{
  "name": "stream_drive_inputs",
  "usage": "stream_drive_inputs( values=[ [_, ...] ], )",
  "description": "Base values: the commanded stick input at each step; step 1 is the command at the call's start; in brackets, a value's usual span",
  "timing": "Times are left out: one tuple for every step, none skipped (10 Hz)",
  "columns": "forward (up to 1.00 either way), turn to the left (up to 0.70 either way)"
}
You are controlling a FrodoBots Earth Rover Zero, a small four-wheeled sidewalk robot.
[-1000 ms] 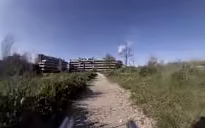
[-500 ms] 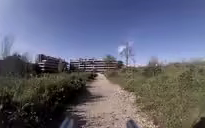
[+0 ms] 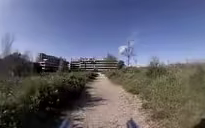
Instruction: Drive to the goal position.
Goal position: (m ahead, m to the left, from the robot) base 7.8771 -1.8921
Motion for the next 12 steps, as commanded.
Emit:
stream_drive_inputs(
  values=[
    [0.50, 0.00],
    [0.50, 0.00],
    [0.50, 0.00],
    [0.50, 0.00],
    [0.50, 0.00],
    [0.50, 0.00],
    [0.50, 0.00],
    [0.50, 0.00],
    [0.50, 0.00],
    [0.50, 0.00],
    [0.50, 0.00],
    [0.50, 0.00]
  ],
)
